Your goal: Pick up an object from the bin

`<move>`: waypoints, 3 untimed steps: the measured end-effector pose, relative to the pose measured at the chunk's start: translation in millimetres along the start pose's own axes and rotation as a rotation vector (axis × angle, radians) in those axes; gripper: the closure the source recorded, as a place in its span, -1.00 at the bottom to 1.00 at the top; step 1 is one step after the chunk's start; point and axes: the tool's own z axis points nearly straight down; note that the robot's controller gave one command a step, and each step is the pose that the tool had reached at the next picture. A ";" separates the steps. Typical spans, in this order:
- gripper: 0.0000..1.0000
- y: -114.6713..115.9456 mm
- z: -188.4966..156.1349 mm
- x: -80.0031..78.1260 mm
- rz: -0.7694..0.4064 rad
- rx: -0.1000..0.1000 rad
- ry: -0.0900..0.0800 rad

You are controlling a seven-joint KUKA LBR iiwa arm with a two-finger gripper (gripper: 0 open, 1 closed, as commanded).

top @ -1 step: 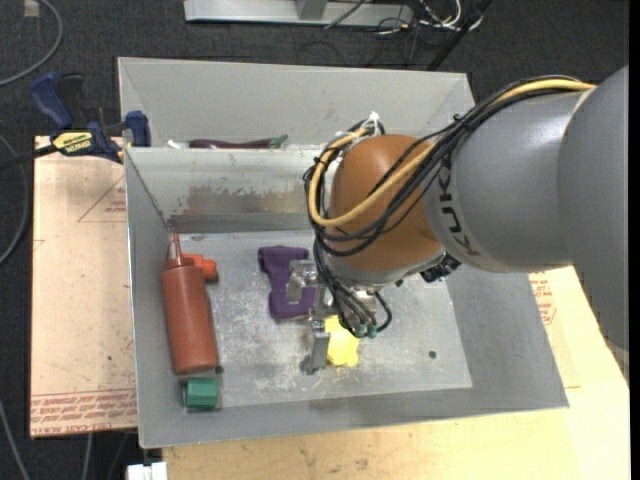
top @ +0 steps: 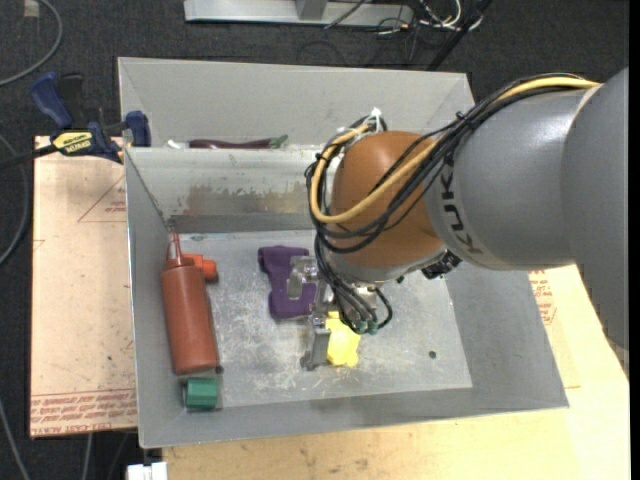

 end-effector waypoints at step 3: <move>-1.00 -61.0 38.9 -39.8 0.028 -0.001 0.001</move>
Offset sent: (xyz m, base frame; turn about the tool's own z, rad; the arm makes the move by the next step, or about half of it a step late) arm 0.0656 -0.0421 -0.0514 0.0467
